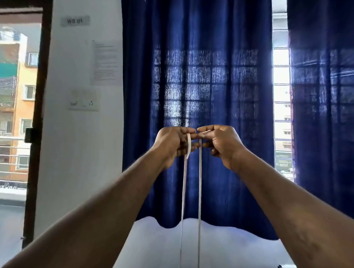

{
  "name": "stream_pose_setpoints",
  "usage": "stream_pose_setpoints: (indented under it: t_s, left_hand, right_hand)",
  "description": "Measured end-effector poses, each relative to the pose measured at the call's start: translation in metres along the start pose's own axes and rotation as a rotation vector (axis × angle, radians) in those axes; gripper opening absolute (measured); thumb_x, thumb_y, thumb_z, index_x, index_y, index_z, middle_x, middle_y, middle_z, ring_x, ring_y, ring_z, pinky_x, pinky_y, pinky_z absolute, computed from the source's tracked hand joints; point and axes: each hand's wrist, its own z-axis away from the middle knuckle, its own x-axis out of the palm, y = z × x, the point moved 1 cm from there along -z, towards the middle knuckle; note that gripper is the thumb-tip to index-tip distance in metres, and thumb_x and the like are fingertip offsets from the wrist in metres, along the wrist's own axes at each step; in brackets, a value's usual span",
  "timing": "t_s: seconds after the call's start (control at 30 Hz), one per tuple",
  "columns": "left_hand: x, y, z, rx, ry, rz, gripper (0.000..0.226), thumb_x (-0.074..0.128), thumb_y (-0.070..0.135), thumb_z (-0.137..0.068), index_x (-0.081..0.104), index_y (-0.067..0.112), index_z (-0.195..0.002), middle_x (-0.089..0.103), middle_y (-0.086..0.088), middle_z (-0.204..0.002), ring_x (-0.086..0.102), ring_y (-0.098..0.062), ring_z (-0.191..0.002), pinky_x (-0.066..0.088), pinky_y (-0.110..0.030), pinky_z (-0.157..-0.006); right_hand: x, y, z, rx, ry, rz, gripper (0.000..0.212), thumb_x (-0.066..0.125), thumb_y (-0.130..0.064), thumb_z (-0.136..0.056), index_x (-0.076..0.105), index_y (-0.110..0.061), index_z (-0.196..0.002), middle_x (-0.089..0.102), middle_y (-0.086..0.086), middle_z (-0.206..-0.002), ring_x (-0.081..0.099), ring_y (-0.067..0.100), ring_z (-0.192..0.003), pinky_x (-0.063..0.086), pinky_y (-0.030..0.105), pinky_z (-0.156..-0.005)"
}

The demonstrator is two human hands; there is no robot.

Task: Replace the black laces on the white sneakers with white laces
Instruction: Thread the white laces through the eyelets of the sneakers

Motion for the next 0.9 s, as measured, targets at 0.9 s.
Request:
stream_pose_setpoints:
  t_s: [0.9]
  left_hand:
    - [0.001, -0.040, 0.001, 0.063, 0.069, -0.236, 0.018, 0.074, 0.022, -0.096, 0.064, 0.013, -0.108, 0.079, -0.005, -0.086, 0.062, -0.014, -0.056, 0.046, -0.024, -0.049]
  right_hand:
    - [0.001, 0.045, 0.014, -0.070, 0.124, 0.152, 0.033, 0.052, -0.014, -0.103, 0.080, -0.026, -0.092, 0.071, 0.003, -0.078, 0.055, 0.018, -0.067, 0.039, 0.025, -0.050]
